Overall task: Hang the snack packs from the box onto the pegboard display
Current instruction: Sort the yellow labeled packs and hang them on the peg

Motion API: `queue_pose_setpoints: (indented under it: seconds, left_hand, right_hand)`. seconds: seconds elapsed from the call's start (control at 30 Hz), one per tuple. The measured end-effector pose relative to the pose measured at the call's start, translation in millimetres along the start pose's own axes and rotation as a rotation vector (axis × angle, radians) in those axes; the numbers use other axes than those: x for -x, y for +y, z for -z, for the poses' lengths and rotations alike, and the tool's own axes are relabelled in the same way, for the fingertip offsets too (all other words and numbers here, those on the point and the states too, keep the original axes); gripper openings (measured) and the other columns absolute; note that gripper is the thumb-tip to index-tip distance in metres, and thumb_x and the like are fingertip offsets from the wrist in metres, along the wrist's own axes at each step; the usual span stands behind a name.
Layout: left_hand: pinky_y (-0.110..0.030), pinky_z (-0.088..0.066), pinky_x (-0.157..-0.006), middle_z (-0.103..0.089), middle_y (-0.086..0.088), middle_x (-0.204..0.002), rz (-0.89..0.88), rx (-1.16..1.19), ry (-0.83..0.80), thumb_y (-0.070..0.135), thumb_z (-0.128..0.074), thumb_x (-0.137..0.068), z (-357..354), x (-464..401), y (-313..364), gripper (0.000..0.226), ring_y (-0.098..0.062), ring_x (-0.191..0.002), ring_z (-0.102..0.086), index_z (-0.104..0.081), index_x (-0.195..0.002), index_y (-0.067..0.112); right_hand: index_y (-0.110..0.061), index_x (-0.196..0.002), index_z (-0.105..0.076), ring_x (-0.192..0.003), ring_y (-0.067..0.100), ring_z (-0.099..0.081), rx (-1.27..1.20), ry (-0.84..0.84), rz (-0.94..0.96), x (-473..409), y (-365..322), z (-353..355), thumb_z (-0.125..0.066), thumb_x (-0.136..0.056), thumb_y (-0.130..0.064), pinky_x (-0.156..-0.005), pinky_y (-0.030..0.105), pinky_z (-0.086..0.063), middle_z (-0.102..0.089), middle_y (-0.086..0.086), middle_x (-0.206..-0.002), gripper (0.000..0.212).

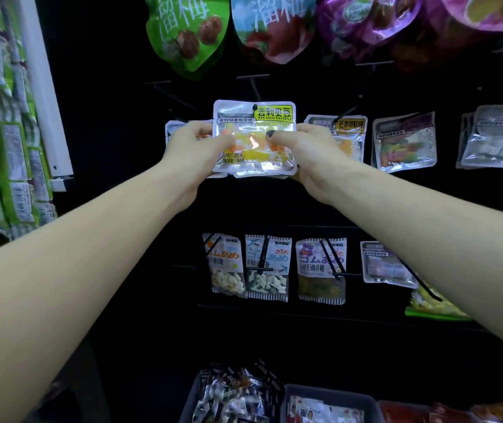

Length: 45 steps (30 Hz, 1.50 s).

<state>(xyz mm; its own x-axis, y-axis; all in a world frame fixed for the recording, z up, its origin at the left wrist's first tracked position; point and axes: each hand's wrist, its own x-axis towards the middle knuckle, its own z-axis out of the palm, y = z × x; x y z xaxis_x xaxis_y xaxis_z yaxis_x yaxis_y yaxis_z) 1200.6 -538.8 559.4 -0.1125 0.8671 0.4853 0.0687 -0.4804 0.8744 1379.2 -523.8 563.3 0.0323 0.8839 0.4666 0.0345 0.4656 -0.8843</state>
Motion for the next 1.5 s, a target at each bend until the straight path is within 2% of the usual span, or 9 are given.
queue_pose_setpoints:
  seconds: [0.13, 0.27, 0.53, 0.7, 0.77, 0.87, 1.07, 1.3, 1.5]
  left_hand:
    - [-0.055, -0.060, -0.095, -0.070, -0.022, -0.125, -0.005, -0.047, 0.011, 0.015, -0.074, -0.092, 0.9, -5.1, -3.0, 0.015, -0.037, -0.114, -0.071, -0.069, -0.106, 0.018]
    - [-0.051, -0.058, -0.100, -0.074, -0.010, -0.115, 0.021, -0.139, 0.028, 0.030, -0.079, -0.079, -4.2, -15.7, -10.9, 0.029, -0.031, -0.110, -0.072, -0.071, -0.105, 0.021]
    - [-0.036, -0.048, -0.078, -0.063, -0.004, -0.104, -0.006, -0.327, 0.072, 0.032, -0.071, -0.095, -22.5, -52.5, -39.1, 0.016, -0.027, -0.088, -0.057, -0.057, -0.099, 0.025]
    - [-0.035, -0.040, -0.079, -0.052, -0.001, -0.097, -0.059, -0.444, 0.069, 0.032, -0.062, -0.104, -34.3, -69.3, -56.7, 0.022, -0.023, -0.090, -0.051, -0.048, -0.111, 0.017]
    - [-0.033, -0.039, -0.078, -0.053, 0.000, -0.095, -0.093, -0.500, 0.090, 0.031, -0.061, -0.105, -37.2, -71.7, -59.0, 0.024, -0.023, -0.088, -0.052, -0.050, -0.117, 0.013]
    - [-0.034, -0.038, -0.075, -0.057, -0.006, -0.105, -0.108, -0.589, 0.109, 0.031, -0.061, -0.105, -40.0, -73.5, -59.7, 0.032, -0.026, -0.089, -0.054, -0.052, -0.124, 0.008]
    - [-0.040, -0.047, -0.081, -0.059, -0.010, -0.114, -0.049, -0.731, 0.055, 0.027, -0.063, -0.103, -35.5, -70.4, -52.2, 0.035, -0.031, -0.101, -0.060, -0.051, -0.130, 0.008]
    - [-0.035, -0.042, -0.076, -0.060, -0.011, -0.122, -0.004, -0.766, 0.090, 0.028, -0.064, -0.102, -23.7, -29.2, -48.2, 0.047, -0.026, -0.098, -0.060, -0.044, -0.140, 0.007]
    - [-0.027, -0.044, -0.076, -0.060, -0.001, -0.111, -0.108, -0.680, 0.078, 0.026, -0.065, -0.101, -22.7, 70.6, -72.4, 0.031, -0.012, -0.084, -0.059, -0.051, -0.127, 0.016]
  right_hand:
    - [0.010, -0.111, -0.065, -0.118, 0.043, -0.064, 0.015, 0.007, -0.001, -3.1, 2.6, -2.7, -0.076, -0.067, -0.027, -0.092, 0.049, -0.054, -0.067, 0.026, -0.124, 0.059]
    - [0.003, -0.103, -0.068, -0.114, 0.041, -0.066, 0.033, 0.045, -0.039, -13.8, 14.2, -3.0, -0.077, -0.075, -0.022, -0.103, 0.056, -0.053, -0.072, 0.020, -0.116, 0.039]
    - [-0.016, -0.085, -0.043, -0.077, 0.022, -0.038, 0.175, 0.188, -0.028, -42.5, 39.0, -2.8, -0.075, -0.087, -0.032, -0.071, 0.035, -0.032, -0.036, 0.004, -0.080, 0.035]
    - [-0.005, -0.147, -0.032, -0.110, 0.025, -0.055, 0.330, 0.261, -0.028, -57.6, 49.2, 7.2, -0.072, -0.093, -0.042, -0.081, 0.029, -0.044, -0.050, 0.007, -0.128, 0.077]
    - [-0.008, -0.143, -0.040, -0.091, 0.020, -0.065, 0.327, 0.228, -0.034, -57.1, 48.4, 5.9, -0.069, -0.096, -0.040, -0.064, 0.017, -0.053, -0.051, 0.007, -0.132, 0.063]
    - [-0.010, -0.140, -0.046, -0.071, 0.024, -0.073, 0.290, 0.201, -0.078, -56.9, 49.2, 1.3, -0.068, -0.097, -0.039, -0.073, 0.035, -0.065, -0.053, 0.005, -0.127, 0.056]
    - [-0.015, -0.116, -0.051, -0.075, 0.030, -0.077, 0.448, 0.199, -0.041, -50.6, 53.3, 1.1, -0.065, -0.097, -0.042, -0.072, 0.047, -0.066, -0.062, 0.000, -0.093, 0.036]
    - [-0.020, -0.116, -0.050, -0.090, 0.029, -0.070, 0.570, 0.185, -0.074, -11.8, 62.1, 23.4, -0.066, -0.092, -0.048, -0.084, 0.051, -0.062, -0.066, 0.008, -0.108, 0.041]
    - [-0.020, -0.118, -0.058, -0.085, 0.018, -0.067, 0.477, 0.140, -0.038, 81.3, 76.6, 55.5, -0.065, -0.098, -0.029, -0.072, 0.030, -0.051, -0.064, -0.001, -0.089, 0.022]
